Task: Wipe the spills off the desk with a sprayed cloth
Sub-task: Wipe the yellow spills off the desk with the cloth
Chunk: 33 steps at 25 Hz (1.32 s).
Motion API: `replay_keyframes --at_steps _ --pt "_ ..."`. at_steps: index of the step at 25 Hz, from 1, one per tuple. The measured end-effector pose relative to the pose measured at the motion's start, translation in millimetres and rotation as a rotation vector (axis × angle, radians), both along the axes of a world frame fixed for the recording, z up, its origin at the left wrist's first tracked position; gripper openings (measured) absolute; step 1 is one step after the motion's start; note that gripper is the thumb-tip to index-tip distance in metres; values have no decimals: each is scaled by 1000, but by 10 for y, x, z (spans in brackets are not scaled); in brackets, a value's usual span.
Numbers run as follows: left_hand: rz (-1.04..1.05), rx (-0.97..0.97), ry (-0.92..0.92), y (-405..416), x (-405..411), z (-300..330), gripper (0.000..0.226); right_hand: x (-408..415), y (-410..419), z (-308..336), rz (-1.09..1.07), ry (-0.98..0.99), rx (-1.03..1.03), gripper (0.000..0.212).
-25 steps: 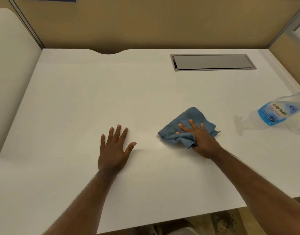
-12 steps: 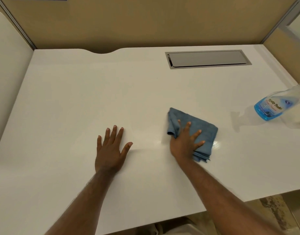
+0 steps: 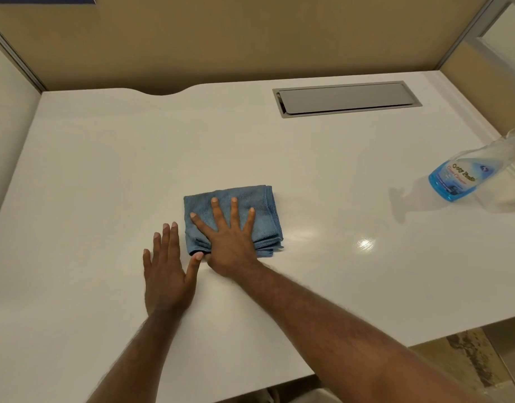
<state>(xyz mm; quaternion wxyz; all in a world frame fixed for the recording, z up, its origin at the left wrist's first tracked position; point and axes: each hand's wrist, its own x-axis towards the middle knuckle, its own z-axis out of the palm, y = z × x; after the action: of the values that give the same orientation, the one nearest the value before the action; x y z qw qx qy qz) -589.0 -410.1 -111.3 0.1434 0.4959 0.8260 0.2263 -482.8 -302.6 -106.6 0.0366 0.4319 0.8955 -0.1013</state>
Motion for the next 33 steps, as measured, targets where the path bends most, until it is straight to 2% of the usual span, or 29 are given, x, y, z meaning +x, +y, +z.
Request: replay_keyframes --at_steps 3,11,19,23,27,33 --pt "-12 -7 16 -2 -3 -6 84 -67 249 11 45 -42 27 86" --pt "-34 -51 55 9 11 11 82 -74 743 57 -121 -25 2 76" --pt "-39 -75 72 29 8 -14 77 591 1485 60 -564 5 -29 67" --pt "-32 -84 85 41 15 -21 76 1184 1706 62 -736 -92 -38 68" --pt "-35 -93 90 42 9 -19 76 1713 1625 35 -836 -125 -53 70" --pt "-50 -91 89 36 18 -17 77 2290 1052 -53 -880 27 13 74"
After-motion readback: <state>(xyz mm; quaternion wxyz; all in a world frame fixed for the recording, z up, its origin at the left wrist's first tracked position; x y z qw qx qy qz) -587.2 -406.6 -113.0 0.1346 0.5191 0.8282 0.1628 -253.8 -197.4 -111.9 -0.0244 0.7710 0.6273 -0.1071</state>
